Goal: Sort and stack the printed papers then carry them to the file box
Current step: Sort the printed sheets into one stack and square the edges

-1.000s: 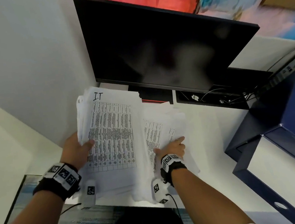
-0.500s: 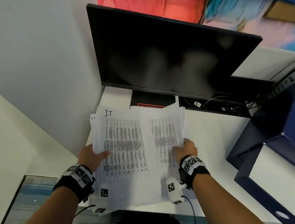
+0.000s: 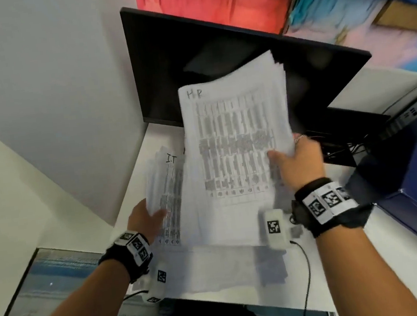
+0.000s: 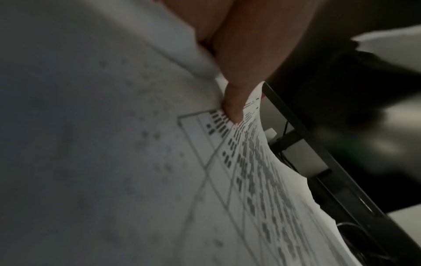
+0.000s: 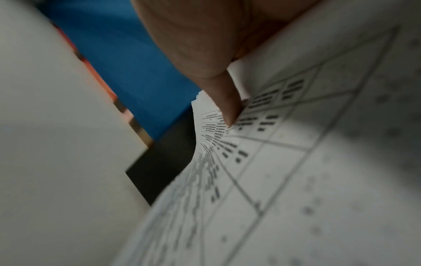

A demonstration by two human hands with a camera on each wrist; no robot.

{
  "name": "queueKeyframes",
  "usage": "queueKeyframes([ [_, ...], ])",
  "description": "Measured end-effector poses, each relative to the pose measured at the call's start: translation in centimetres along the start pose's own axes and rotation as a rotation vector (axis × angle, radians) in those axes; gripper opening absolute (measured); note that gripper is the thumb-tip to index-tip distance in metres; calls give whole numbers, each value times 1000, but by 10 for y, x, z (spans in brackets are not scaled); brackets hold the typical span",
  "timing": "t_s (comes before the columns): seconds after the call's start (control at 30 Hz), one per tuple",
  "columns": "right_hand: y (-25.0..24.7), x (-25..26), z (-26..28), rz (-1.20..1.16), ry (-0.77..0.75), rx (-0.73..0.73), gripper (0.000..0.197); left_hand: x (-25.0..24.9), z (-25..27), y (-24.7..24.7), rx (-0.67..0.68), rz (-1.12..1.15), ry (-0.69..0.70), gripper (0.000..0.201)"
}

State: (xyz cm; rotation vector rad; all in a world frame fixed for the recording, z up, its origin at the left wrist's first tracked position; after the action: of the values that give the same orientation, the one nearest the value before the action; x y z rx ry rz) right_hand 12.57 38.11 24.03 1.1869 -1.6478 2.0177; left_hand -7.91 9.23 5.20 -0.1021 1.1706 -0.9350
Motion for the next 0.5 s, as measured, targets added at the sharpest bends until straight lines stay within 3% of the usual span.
queueKeyframes([
  [0.13,96,-73,11,8,222,274,59,9,-4,6,85,-47,-68,34],
  [0.2,130,-99,26,179,277,444,70,14,-5,2,106,-36,-116,27],
  [0.3,159,-106,50,432,186,586,72,17,-6,-3,88,32,-175,37],
  [0.37,174,-99,64,404,125,610,72,13,-4,4,85,43,-184,48],
  [0.5,194,-92,78,371,-14,606,54,5,1,13,54,-38,-154,30],
])
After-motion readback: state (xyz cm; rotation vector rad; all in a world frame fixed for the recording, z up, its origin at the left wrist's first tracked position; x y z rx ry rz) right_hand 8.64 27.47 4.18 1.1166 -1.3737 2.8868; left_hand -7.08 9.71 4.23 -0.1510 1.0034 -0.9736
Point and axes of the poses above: each hand's wrist, its own z-axis away from the middle knuckle, its own y-axis out of the palm, x = y × z, the point moved 7 cm from there along -z, towards the middle knuckle, and after that the axes turned 7 degrees about z, right-handed, at the moved point
